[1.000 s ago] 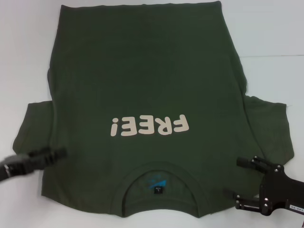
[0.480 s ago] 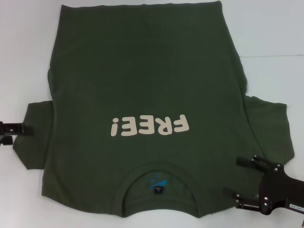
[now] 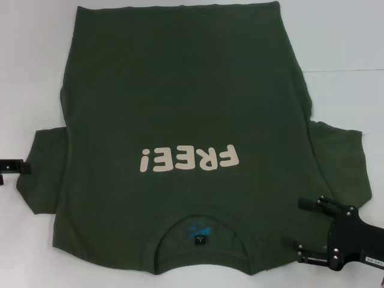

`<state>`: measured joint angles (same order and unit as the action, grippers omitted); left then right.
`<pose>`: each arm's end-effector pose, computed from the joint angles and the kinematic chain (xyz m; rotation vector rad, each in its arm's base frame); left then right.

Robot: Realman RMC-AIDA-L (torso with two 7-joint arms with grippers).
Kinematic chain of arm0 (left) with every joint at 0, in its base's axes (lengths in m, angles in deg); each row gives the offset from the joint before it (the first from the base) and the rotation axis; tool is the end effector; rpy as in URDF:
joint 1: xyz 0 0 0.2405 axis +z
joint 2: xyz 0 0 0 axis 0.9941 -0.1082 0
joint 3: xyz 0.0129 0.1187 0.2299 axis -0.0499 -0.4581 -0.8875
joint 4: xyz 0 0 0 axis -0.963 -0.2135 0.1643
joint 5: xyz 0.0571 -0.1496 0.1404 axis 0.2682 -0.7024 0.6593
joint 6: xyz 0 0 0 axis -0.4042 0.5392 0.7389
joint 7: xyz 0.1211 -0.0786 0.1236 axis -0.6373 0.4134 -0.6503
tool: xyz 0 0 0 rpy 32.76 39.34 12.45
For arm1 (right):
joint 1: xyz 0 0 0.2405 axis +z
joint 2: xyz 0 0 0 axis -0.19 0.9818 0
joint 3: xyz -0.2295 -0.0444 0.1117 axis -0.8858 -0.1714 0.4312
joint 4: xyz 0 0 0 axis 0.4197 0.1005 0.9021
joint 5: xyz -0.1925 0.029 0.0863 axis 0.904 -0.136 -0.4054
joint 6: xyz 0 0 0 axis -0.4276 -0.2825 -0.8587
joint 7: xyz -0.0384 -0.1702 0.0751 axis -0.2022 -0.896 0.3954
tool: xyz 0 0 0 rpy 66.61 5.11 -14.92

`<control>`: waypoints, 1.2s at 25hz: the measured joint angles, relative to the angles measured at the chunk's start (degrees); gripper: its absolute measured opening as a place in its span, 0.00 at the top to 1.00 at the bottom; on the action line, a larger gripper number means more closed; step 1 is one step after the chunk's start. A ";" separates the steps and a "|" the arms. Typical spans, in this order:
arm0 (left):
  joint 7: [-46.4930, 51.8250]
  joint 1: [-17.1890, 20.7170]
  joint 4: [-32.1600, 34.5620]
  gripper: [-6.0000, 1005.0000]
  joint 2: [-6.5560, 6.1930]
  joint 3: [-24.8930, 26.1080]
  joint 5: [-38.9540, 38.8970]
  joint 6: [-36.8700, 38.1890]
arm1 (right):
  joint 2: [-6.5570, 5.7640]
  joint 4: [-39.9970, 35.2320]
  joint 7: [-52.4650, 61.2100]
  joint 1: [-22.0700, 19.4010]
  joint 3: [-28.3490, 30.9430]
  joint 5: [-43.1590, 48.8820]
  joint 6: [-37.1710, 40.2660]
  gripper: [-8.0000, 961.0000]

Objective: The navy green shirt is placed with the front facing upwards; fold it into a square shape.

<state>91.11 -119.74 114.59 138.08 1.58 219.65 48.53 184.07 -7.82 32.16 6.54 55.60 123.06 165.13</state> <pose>-0.3757 0.3886 0.0559 -1.8996 -1.7390 -0.2102 0.3224 0.2728 -0.0629 -2.5581 0.4385 0.6755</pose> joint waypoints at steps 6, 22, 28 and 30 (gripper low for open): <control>-0.19 0.25 -1.42 0.18 0.27 -0.34 0.10 -1.09 | 0.00 -0.15 0.24 0.23 0.00 0.00 0.00 0.03; -0.27 -0.06 -2.21 0.19 0.51 -0.47 0.16 -2.13 | 0.00 -0.15 0.25 0.70 0.00 0.00 -0.37 0.03; -0.46 0.18 -2.27 0.19 0.66 -1.20 0.16 -2.57 | 0.00 -0.15 0.25 0.75 0.00 0.00 -0.45 0.03; -0.46 0.24 -2.32 0.19 0.82 -1.69 0.16 -2.86 | 0.00 -0.15 0.30 0.81 0.00 0.00 -0.46 0.03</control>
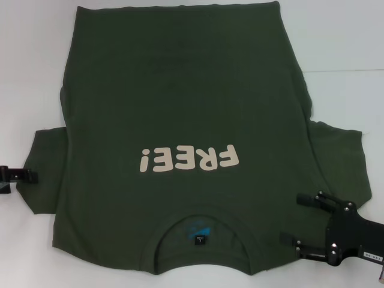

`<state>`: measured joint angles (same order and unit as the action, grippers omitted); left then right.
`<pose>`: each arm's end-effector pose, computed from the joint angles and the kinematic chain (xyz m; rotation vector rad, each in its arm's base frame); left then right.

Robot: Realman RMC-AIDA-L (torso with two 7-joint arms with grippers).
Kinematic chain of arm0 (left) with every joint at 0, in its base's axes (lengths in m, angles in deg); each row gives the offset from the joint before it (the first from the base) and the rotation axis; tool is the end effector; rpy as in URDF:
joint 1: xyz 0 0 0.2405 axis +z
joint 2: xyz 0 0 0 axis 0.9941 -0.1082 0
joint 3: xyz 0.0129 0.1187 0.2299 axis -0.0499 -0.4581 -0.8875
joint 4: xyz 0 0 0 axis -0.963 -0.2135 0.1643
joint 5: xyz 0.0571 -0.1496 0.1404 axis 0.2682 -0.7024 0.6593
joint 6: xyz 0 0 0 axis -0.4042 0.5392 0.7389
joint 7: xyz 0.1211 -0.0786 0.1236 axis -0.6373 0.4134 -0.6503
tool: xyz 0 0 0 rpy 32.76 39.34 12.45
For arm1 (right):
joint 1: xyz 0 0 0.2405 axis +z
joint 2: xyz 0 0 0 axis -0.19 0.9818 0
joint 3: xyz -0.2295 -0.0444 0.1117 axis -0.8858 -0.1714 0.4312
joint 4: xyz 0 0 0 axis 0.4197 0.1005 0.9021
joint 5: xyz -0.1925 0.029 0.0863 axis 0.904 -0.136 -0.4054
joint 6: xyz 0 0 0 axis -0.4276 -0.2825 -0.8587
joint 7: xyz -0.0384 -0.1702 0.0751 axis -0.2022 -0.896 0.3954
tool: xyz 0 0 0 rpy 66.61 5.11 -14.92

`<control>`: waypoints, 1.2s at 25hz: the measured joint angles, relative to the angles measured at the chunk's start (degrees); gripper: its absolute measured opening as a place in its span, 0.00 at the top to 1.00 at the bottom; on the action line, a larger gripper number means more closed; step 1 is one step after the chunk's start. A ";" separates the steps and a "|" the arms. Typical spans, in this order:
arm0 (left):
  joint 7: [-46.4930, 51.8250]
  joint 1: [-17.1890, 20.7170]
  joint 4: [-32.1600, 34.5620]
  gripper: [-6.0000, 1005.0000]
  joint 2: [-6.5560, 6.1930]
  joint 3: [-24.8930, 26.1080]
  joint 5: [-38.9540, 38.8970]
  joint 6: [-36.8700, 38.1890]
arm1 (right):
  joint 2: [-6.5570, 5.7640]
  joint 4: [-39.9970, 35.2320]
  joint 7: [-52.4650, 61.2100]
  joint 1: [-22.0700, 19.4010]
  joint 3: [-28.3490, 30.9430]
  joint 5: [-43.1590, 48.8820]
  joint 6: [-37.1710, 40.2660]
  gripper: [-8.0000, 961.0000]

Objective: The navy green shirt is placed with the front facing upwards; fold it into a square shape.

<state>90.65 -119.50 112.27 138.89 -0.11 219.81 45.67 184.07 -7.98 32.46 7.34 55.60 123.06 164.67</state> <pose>-0.3805 0.3856 0.0392 -1.9062 -1.7453 -0.1756 0.3199 0.2784 -0.0625 -2.5596 0.4281 0.6713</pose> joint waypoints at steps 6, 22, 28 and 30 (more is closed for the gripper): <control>0.00 0.03 -0.03 0.20 0.33 -0.30 -0.02 -0.40 | 0.00 0.00 0.55 0.19 0.00 0.00 0.00 0.03; 0.93 -0.45 -0.96 0.21 0.42 -0.24 -0.19 -0.81 | 0.00 0.00 0.57 0.34 0.00 1.32 -0.48 0.03; 1.11 -0.87 -1.75 0.22 0.42 -0.26 -0.39 -0.57 | 0.00 0.00 0.57 0.34 0.00 1.33 -0.52 0.03; 1.35 -1.02 -2.01 0.22 0.42 -0.27 -0.49 -0.35 | 0.00 0.00 0.57 0.34 0.00 1.33 -0.55 0.03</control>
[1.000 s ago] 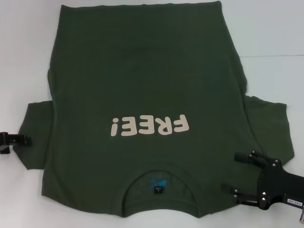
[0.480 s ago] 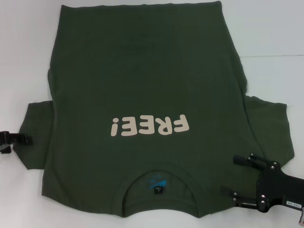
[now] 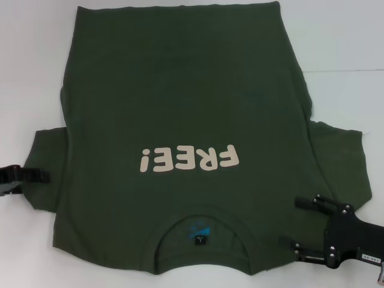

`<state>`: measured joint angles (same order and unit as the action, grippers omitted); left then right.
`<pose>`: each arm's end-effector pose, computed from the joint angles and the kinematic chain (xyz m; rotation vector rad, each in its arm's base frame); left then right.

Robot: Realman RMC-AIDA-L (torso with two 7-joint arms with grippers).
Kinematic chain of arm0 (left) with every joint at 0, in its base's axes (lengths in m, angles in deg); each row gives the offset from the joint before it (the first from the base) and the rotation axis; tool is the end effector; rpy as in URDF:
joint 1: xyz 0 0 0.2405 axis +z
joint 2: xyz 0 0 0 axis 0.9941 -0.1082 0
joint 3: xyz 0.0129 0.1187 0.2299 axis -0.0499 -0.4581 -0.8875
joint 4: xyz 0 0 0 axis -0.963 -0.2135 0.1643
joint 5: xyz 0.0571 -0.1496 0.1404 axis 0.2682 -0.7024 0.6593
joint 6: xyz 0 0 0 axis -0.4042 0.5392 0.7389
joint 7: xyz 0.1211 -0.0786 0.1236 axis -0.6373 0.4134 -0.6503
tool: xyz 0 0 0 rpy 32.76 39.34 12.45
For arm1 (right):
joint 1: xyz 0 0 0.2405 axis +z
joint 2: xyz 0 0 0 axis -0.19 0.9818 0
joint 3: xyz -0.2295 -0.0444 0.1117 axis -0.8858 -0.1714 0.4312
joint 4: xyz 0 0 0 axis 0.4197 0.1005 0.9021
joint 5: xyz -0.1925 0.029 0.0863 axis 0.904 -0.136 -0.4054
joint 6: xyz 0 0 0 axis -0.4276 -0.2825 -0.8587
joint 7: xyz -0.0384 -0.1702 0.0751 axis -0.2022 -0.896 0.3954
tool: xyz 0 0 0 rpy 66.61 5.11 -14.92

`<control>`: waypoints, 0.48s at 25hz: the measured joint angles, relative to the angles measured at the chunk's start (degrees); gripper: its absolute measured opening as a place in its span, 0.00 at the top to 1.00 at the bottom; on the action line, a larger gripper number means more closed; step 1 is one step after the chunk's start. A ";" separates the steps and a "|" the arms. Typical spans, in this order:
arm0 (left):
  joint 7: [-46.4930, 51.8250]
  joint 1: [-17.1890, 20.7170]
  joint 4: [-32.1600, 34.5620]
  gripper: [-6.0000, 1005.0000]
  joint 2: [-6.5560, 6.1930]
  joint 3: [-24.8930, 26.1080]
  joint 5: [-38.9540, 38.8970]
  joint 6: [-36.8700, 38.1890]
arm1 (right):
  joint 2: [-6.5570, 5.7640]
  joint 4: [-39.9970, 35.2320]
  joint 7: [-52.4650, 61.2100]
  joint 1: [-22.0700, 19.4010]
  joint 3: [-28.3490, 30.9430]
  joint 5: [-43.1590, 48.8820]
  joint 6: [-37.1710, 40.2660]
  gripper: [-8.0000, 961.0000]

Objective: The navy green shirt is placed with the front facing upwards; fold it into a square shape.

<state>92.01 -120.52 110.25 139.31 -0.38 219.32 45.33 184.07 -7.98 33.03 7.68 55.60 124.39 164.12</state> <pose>-0.3719 0.3883 0.0256 -1.9158 -1.7884 -0.1987 0.3214 0.2781 -0.0654 -2.5796 0.4380 0.6499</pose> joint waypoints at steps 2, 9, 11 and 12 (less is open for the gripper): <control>0.33 -0.26 -0.37 0.22 0.00 0.00 -0.01 0.13 | 0.00 0.00 0.00 0.00 0.00 0.00 -0.05 0.04; 0.48 -0.75 -0.97 0.23 0.01 -0.09 0.21 0.28 | 0.00 0.00 0.00 -0.01 0.00 0.00 -0.08 0.03; 0.70 -0.74 -0.99 0.23 0.01 -0.12 0.27 0.29 | 0.00 0.00 0.00 -0.08 0.00 0.00 -0.08 0.03; 0.91 -0.72 -0.99 0.23 0.02 -0.14 0.29 0.29 | 0.00 0.00 0.00 -0.12 0.00 0.00 -0.08 0.03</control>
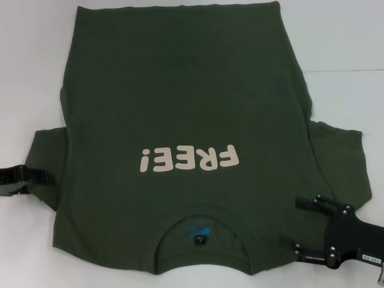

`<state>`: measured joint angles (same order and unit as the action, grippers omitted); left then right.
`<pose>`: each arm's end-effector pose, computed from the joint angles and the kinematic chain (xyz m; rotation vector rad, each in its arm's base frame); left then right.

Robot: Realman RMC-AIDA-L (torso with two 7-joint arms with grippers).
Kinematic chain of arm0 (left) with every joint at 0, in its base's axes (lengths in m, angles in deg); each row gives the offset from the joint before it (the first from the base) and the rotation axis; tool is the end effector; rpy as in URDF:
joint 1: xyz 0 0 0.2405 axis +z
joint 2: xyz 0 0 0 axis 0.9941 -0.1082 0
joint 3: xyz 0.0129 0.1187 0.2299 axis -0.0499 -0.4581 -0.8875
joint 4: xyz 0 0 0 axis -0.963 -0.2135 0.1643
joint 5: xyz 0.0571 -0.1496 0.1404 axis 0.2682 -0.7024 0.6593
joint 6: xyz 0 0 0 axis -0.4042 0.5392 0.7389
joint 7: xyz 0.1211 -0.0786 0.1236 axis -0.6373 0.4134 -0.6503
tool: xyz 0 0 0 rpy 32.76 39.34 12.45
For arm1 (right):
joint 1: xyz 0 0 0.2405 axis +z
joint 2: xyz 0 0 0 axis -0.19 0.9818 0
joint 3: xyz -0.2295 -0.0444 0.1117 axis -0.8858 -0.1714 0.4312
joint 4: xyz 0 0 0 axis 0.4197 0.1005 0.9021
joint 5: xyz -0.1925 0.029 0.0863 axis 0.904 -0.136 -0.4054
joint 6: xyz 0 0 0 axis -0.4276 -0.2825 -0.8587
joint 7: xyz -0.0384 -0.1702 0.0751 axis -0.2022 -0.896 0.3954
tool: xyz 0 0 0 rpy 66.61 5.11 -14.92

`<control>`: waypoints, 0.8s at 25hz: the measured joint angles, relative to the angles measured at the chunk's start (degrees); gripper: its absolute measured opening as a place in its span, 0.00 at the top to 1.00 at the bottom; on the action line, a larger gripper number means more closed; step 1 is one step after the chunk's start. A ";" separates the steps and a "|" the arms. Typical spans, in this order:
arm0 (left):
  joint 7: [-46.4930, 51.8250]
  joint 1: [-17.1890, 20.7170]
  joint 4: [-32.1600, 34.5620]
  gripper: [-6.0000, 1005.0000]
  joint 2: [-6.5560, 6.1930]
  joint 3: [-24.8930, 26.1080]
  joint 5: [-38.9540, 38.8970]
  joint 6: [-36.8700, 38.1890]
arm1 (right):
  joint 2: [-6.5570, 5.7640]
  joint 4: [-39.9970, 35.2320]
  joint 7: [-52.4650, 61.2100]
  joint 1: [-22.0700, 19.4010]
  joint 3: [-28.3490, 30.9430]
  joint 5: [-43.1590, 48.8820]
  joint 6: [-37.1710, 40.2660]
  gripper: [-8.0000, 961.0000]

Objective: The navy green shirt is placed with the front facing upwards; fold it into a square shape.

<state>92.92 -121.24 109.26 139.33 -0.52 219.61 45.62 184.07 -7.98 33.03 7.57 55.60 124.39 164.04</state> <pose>-0.3671 0.3892 0.0198 -1.9253 -1.8127 -0.1984 0.3221 0.2776 -0.0654 -2.5782 0.4410 0.6477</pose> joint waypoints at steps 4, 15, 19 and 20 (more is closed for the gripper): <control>0.68 0.17 0.20 0.29 0.15 -0.45 0.14 -0.62 | 0.00 0.00 0.00 -0.11 0.07 0.00 0.08 0.03; 1.13 0.32 0.39 0.53 0.18 -0.48 -0.15 -1.16 | 0.00 0.00 0.00 0.00 0.09 0.00 0.09 0.03; 1.14 0.25 0.75 0.76 0.17 -0.30 -0.26 -1.08 | 0.00 0.00 0.00 0.04 0.10 0.00 0.13 0.03; 1.14 0.26 1.27 0.87 0.16 -0.25 -0.27 -0.95 | 0.00 0.00 0.00 0.04 0.16 0.00 0.14 0.03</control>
<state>94.06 -120.99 110.54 139.49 -0.77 219.34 44.66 184.07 -7.98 33.03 7.61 55.77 124.38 164.18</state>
